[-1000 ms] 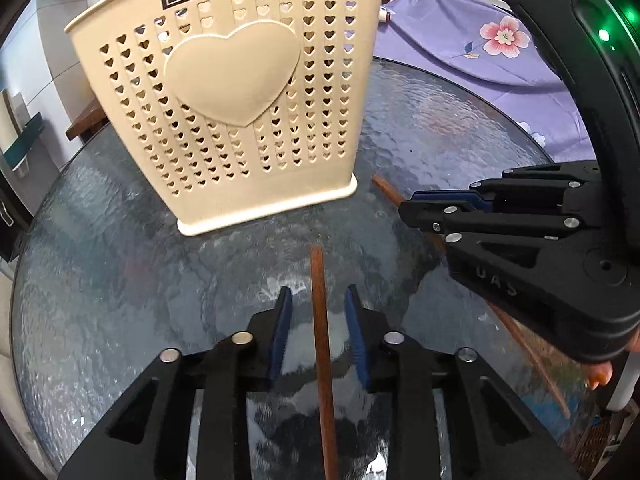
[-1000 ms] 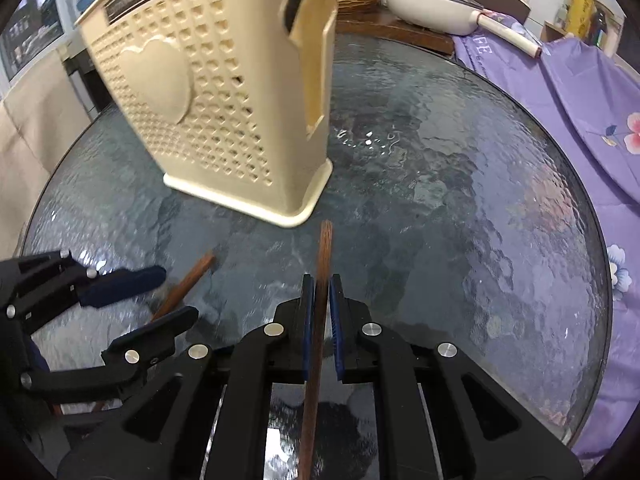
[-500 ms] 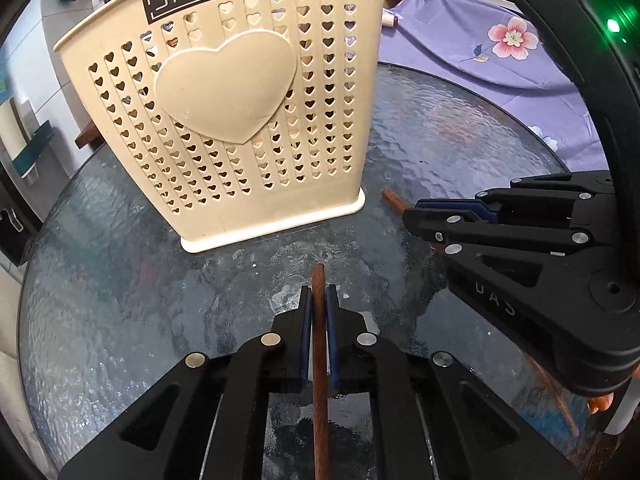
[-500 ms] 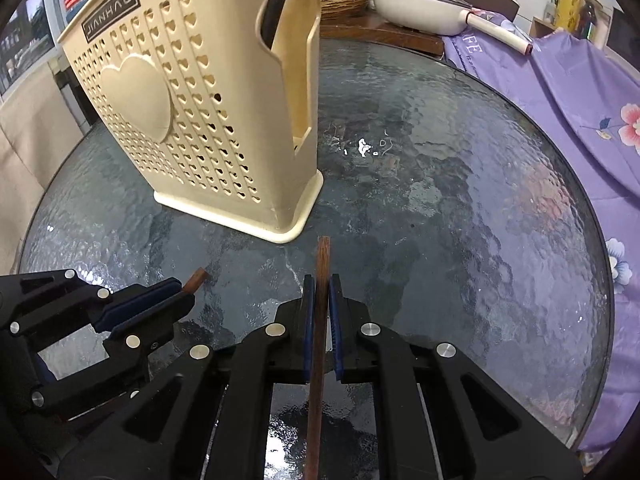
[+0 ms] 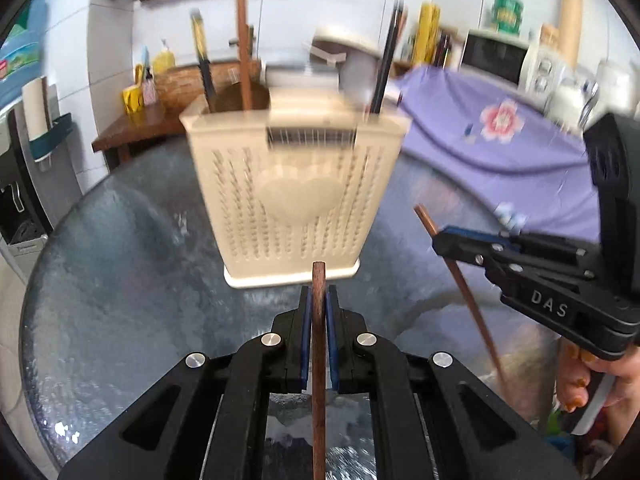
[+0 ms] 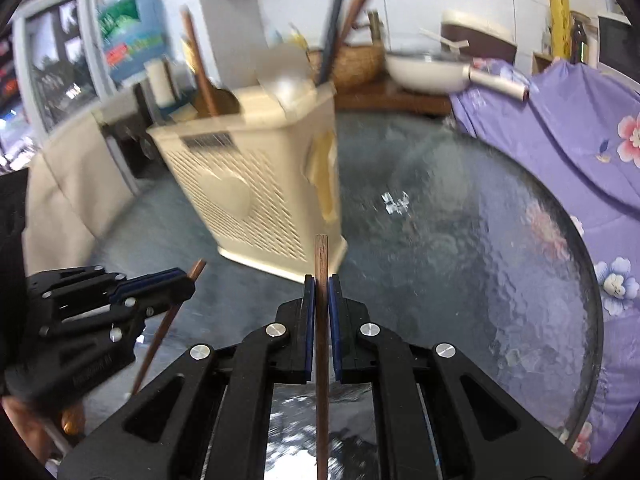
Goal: Organize utensils
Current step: 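Lift both wooden chopsticks and lower them toward the cream basket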
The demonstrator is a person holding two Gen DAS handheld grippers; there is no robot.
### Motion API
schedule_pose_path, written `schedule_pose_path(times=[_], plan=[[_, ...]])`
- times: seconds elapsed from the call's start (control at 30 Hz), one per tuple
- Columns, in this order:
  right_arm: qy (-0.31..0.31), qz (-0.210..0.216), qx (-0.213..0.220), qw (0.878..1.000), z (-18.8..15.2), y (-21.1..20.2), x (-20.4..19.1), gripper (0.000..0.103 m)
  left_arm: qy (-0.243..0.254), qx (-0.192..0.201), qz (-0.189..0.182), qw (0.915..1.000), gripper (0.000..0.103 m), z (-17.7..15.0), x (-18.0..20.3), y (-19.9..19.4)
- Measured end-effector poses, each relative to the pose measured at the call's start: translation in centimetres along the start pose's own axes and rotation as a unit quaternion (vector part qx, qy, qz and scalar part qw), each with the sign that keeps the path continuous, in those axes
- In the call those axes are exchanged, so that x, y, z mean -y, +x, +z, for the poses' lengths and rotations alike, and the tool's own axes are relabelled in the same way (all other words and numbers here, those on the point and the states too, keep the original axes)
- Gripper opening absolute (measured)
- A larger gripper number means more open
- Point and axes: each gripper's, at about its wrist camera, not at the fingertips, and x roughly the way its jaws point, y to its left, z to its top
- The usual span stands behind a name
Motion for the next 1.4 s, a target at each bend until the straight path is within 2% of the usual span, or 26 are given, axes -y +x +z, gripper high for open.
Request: schedule_pose_path(times=[0.13, 0.23, 0.4, 0.9, 1.1, 1.4], plan=[[-0.016, 0.019, 0.048, 0.999, 0.8, -4.5, -1.0, 0.008, -0.005, 0.056, -0.008, 0.9984, 0.007, 1.1, 0.0, -4.7], [-0.024, 0.036, 0.073, 0.996, 0.9, -7.7, -1.5, 0.008, -0.003, 0.083, -0.011, 0.9965, 0.007, 1.3, 0.2, -7.2], [-0.039, 0.044, 0.087, 0.994, 0.6, -10.1, -2.0, 0.008, 0.001, 0.098, -0.014, 0.9951, 0.007, 0.9, 0.6, -9.1], [-0.062, 0.046, 0.111, 0.991, 1.7, -12.3, -2.9, 0.008, 0.016, 0.136, -0.02, 0.9904, 0.007, 1.9, 1.3, -12.6], [-0.069, 0.05, 0.123, 0.989, 4.6, -12.6, -4.2, 0.008, 0.02, 0.146, -0.024, 0.9888, 0.007, 4.5, 1.7, -12.8], [-0.065, 0.055, 0.124, 0.989, 12.7, -13.3, -5.9, 0.008, 0.01, 0.16, -0.048, 0.9859, 0.007, 12.1, 2.1, -14.3]])
